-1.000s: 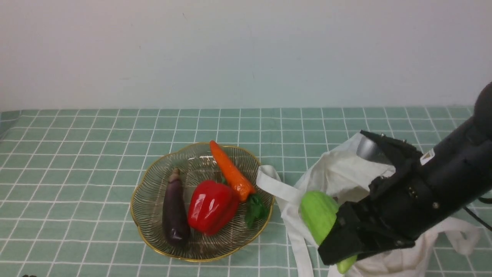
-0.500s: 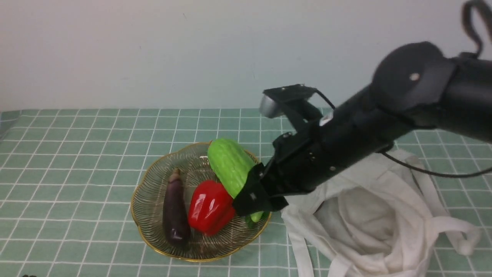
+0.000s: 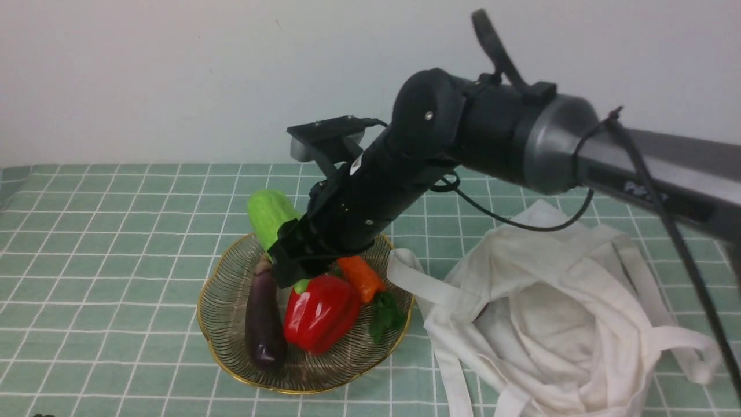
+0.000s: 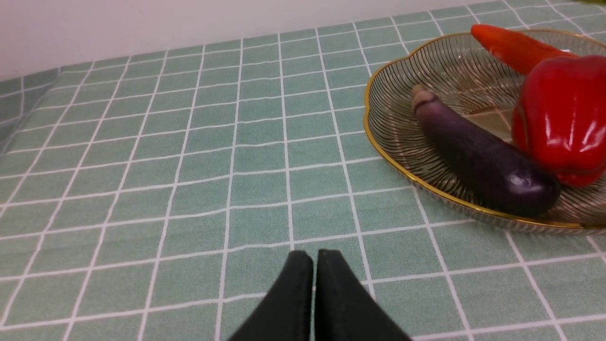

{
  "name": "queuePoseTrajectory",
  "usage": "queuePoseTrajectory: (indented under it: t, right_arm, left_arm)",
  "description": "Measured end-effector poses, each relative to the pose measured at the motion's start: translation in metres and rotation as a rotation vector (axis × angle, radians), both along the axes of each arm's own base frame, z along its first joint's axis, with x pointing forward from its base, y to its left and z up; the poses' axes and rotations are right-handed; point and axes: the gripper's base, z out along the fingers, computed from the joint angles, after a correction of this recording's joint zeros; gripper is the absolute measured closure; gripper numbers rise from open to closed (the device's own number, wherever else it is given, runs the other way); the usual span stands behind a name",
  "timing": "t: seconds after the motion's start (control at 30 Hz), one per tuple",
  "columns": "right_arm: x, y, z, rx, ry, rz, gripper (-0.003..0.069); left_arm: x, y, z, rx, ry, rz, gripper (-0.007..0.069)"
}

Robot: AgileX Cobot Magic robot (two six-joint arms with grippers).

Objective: Take vegetables from cloth bag on blue coffee tablecloth place on plate.

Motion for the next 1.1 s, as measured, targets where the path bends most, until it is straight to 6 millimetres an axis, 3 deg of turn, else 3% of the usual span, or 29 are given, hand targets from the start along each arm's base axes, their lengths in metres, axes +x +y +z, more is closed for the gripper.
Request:
queuePoseTrajectory:
  t: [0.2, 0.3, 0.43, 0.6, 0.67, 0.73, 0.77, 0.8, 0.83, 0.93, 1.0, 1.03, 1.1]
  right_arm:
    - [0.016, 0.011, -0.028, -0.038, 0.010, -0.058, 0.0234]
    - [0.020, 0.011, -0.028, -0.049, -0.012, -0.081, 0.0187]
    - [0.024, 0.010, -0.018, -0.082, -0.035, -0.100, 0.0111]
    - [0.028, 0.006, 0.012, -0.160, -0.066, -0.082, 0.0090]
    - [0.031, -0.001, 0.038, -0.227, -0.116, -0.094, 0.0121]
    - [0.032, -0.004, 0.047, -0.241, -0.150, -0.107, 0.0152]
    - [0.032, -0.010, 0.068, -0.247, -0.212, -0.142, 0.0231]
    - [0.031, -0.012, 0.073, -0.243, -0.222, -0.147, 0.0242]
    - [0.028, -0.018, 0.088, -0.243, -0.255, -0.169, 0.0324]
    - [0.009, -0.037, 0.136, -0.192, -0.316, -0.223, 0.0537]
    - [-0.001, -0.046, 0.155, -0.166, -0.335, -0.240, 0.0590]
    - [-0.021, -0.062, 0.181, -0.126, -0.358, -0.265, 0.0645]
    - [-0.040, -0.078, 0.200, -0.100, -0.374, -0.280, 0.0662]
  left_arm:
    - [0.000, 0.000, 0.000, 0.000, 0.000, 0.000, 0.0632]
    - [0.000, 0.000, 0.000, 0.000, 0.000, 0.000, 0.0632]
    - [0.000, 0.000, 0.000, 0.000, 0.000, 0.000, 0.0632]
    - [0.000, 0.000, 0.000, 0.000, 0.000, 0.000, 0.0632]
    - [0.000, 0.000, 0.000, 0.000, 0.000, 0.000, 0.0632]
    - [0.000, 0.000, 0.000, 0.000, 0.000, 0.000, 0.0632]
    - [0.000, 0.000, 0.000, 0.000, 0.000, 0.000, 0.0632]
    - [0.000, 0.000, 0.000, 0.000, 0.000, 0.000, 0.0632]
    - [0.000, 0.000, 0.000, 0.000, 0.000, 0.000, 0.0632]
    - [0.000, 0.000, 0.000, 0.000, 0.000, 0.000, 0.0632]
    - [0.000, 0.000, 0.000, 0.000, 0.000, 0.000, 0.0632]
    - [0.000, 0.000, 0.000, 0.000, 0.000, 0.000, 0.0632]
    - [0.000, 0.000, 0.000, 0.000, 0.000, 0.000, 0.0632]
